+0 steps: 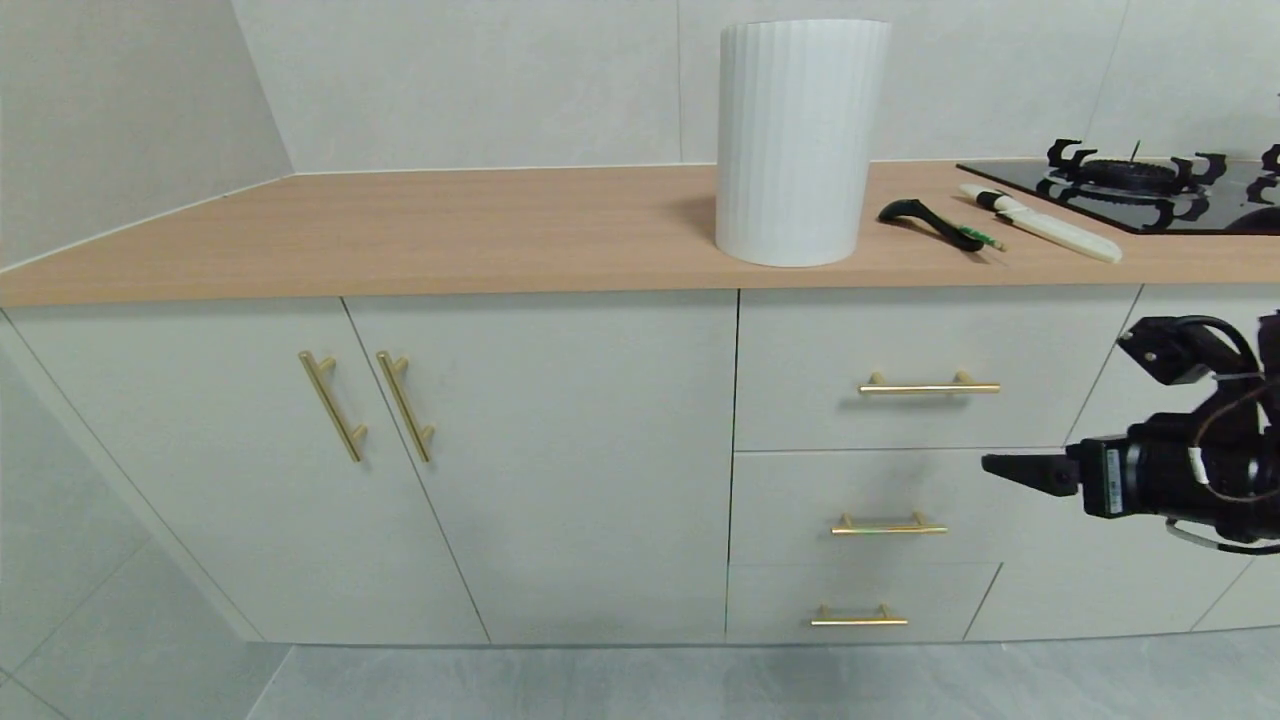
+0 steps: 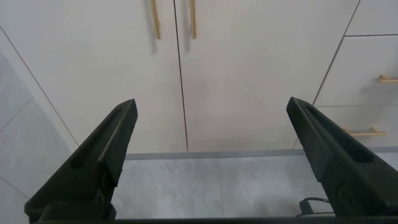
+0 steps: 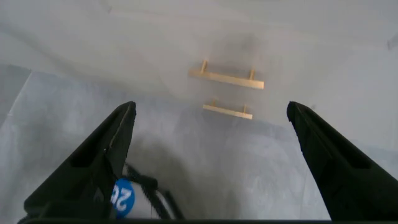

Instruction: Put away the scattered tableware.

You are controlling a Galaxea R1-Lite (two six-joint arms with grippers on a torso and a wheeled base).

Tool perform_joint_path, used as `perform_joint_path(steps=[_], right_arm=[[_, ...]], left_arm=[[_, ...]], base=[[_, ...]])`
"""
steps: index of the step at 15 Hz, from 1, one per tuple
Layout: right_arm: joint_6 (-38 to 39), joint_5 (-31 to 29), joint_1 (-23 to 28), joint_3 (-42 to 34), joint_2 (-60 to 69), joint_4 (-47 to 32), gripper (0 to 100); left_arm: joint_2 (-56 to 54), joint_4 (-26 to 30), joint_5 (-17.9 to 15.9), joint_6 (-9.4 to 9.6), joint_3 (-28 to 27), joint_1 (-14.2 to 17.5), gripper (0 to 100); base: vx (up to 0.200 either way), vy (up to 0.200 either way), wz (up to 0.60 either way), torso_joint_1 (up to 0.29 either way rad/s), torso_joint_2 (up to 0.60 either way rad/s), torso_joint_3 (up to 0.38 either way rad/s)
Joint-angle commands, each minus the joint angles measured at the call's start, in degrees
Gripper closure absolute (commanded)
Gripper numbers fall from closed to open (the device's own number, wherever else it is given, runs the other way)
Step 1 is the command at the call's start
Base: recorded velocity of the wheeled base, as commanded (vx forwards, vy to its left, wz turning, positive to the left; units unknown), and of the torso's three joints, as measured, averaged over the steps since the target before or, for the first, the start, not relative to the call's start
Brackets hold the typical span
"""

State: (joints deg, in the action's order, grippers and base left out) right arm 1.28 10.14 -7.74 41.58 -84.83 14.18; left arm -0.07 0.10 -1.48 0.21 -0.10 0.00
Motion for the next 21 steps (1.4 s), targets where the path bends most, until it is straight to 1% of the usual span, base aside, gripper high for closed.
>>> perform_joint_path(steps=[1, 3, 6, 8, 10, 12, 13, 15, 16, 17, 19, 21], right_arm=[[-0.14, -0.39, -1.14, 4.21, -10.18, 0.15, 0], [-0.93, -2.94, -2.45, 4.47, -15.71, 1.47, 0], [-1.02, -7.15, -4.21, 3.33, -22.92, 8.67, 0], [-1.02, -8.03, -4.92, 3.15, -26.08, 11.05, 0], [-0.75, -8.30, -4.92, 3.33, -29.86, 13.42, 0], [-0.58, -10.32, -4.92, 3.33, -32.94, 16.94, 0], [-0.49, -12.78, -4.92, 3.33, -36.10, 20.89, 0], [-0.49, -13.57, -4.83, 3.42, -39.00, 23.79, 0], [0.13, -13.57, -4.65, 3.77, -40.06, 24.67, 0], [2.32, -13.66, -4.39, 5.18, -41.82, 25.99, 0], [6.37, -15.59, -3.95, 7.81, -44.45, 27.39, 0], [6.81, -17.44, -3.60, 9.13, -46.56, 27.57, 0]], left_arm=[[0.07, -0.01, -0.02, -0.03, 0.01, 0.00, 0], [0.07, -0.01, -0.02, -0.03, 0.01, 0.00, 0], [0.07, -0.01, -0.02, -0.03, 0.01, 0.00, 0], [0.07, -0.01, -0.02, -0.03, 0.01, 0.00, 0], [0.07, -0.01, -0.02, -0.03, 0.01, 0.00, 0], [0.07, -0.01, -0.02, -0.03, 0.01, 0.00, 0], [0.07, -0.01, -0.02, -0.03, 0.01, 0.00, 0], [0.07, -0.01, -0.02, -0.03, 0.01, 0.00, 0], [0.07, -0.01, -0.02, -0.03, 0.01, 0.00, 0], [0.07, -0.01, -0.02, -0.03, 0.01, 0.00, 0], [0.07, -0.01, -0.02, -0.03, 0.01, 0.00, 0], [0.07, -0.01, -0.02, -0.03, 0.01, 0.00, 0]], base=[[0.000, 0.000, 0.00, 0.000, 0.00, 0.000], [0.000, 0.000, 0.00, 0.000, 0.00, 0.000], [0.000, 0.000, 0.00, 0.000, 0.00, 0.000], [0.000, 0.000, 0.00, 0.000, 0.00, 0.000], [0.000, 0.000, 0.00, 0.000, 0.00, 0.000], [0.000, 0.000, 0.00, 0.000, 0.00, 0.000], [0.000, 0.000, 0.00, 0.000, 0.00, 0.000], [0.000, 0.000, 0.00, 0.000, 0.00, 0.000], [0.000, 0.000, 0.00, 0.000, 0.00, 0.000], [0.000, 0.000, 0.00, 0.000, 0.00, 0.000], [0.000, 0.000, 0.00, 0.000, 0.00, 0.000], [0.000, 0.000, 0.00, 0.000, 0.00, 0.000]])
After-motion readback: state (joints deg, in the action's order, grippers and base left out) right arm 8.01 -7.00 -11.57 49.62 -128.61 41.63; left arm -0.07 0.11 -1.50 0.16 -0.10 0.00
